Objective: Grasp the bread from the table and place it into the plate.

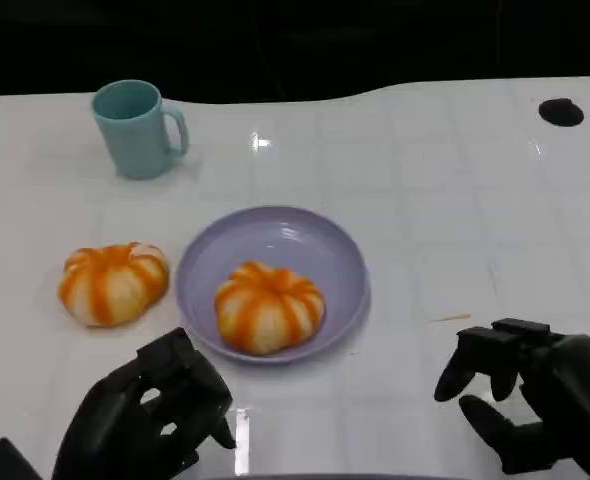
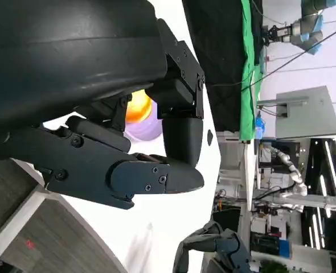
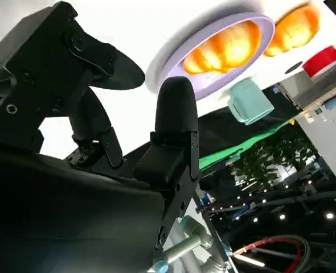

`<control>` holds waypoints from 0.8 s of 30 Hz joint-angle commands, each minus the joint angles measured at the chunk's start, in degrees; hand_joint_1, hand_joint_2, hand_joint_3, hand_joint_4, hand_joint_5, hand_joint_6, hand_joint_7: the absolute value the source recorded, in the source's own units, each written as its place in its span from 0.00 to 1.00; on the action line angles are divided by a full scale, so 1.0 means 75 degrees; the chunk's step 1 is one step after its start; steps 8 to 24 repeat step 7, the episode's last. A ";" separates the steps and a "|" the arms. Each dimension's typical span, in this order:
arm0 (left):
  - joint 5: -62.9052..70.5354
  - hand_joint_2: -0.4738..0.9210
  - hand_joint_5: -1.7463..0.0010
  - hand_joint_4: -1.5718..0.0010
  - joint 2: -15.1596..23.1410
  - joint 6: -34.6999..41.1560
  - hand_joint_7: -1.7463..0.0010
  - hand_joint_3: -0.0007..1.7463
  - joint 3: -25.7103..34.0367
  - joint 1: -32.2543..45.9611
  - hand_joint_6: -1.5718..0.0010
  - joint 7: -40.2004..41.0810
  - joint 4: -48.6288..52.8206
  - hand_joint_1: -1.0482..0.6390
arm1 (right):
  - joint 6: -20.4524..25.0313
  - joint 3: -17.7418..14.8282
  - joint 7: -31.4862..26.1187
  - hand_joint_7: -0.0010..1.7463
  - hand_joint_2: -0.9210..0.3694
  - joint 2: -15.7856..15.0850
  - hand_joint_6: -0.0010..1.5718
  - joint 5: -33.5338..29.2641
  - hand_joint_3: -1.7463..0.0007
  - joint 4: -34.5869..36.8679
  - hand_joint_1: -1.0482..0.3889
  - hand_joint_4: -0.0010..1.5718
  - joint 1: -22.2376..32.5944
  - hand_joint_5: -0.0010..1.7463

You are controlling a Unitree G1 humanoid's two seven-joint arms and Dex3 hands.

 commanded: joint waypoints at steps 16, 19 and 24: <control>0.0012 1.00 0.00 0.58 0.0061 -0.0109 0.12 0.18 0.0060 -0.0056 0.63 -0.0002 0.0082 0.31 | 0.0066 -0.0071 -0.0055 0.71 0.56 -0.0059 0.53 0.0098 0.26 0.0095 0.66 0.54 -0.0059 0.98; 0.0012 1.00 0.00 0.58 0.0061 -0.0109 0.12 0.18 0.0060 -0.0056 0.63 -0.0002 0.0082 0.31 | 0.0066 -0.0071 -0.0055 0.71 0.56 -0.0059 0.53 0.0098 0.26 0.0095 0.66 0.54 -0.0059 0.98; 0.0012 1.00 0.00 0.58 0.0061 -0.0109 0.12 0.18 0.0060 -0.0056 0.63 -0.0002 0.0082 0.31 | 0.0066 -0.0071 -0.0055 0.71 0.56 -0.0059 0.53 0.0098 0.26 0.0095 0.66 0.54 -0.0059 0.98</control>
